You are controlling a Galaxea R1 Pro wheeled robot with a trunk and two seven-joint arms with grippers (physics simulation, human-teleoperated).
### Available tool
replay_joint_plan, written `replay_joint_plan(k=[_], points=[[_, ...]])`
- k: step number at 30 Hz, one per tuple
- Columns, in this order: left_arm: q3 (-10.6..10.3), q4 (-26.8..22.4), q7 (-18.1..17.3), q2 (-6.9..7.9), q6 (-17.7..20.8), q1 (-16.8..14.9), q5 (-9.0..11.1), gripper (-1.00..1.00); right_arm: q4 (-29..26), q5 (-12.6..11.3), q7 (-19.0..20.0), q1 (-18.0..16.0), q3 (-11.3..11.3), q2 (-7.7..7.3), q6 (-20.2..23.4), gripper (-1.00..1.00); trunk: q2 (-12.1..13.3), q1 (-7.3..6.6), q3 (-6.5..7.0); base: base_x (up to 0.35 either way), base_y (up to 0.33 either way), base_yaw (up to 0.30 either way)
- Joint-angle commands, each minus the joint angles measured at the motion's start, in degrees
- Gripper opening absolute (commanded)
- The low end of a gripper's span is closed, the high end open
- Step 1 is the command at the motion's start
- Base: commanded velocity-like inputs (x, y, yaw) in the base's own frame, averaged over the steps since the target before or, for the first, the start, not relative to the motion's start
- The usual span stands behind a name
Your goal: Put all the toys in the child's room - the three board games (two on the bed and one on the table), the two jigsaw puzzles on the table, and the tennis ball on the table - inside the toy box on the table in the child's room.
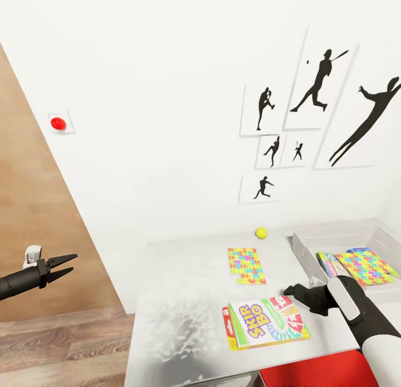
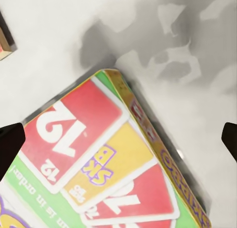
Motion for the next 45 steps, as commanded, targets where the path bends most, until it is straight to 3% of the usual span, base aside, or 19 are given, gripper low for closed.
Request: replay_joint_plan(k=[1, 17, 28, 45], points=[[0.02, 0.01, -0.10, 0.01, 0.47, -0.05, 0.14, 1.00, -0.06, -0.62, -0.50, -0.04, -0.03, -0.01, 0.20, 1.00, -0.13, 0.03, -0.22, 0.000, 0.000, 0.000], [0.01, 0.01, -0.10, 0.01, 0.47, -0.05, 0.14, 1.00, -0.06, -0.39, 3.81, -0.04, 1.98, -0.03, 0.14, 1.00, -0.13, 0.03, -1.73, 0.000, 0.000, 0.000], [0.01, 0.01, -0.10, 0.01, 0.47, -0.05, 0.14, 1.00, -0.06, -0.37, 4.26, -0.04, 2.34, -0.03, 0.13, 1.00, -0.13, 0.03, -2.59, 0.000, 0.000, 0.000], [0.02, 0.01, -0.10, 0.01, 0.47, -0.05, 0.14, 1.00, -0.06, -0.50, 4.38, -0.04, 2.40, -0.03, 0.13, 1.00, -0.13, 0.03, -2.72, 0.000, 0.000, 0.000]])
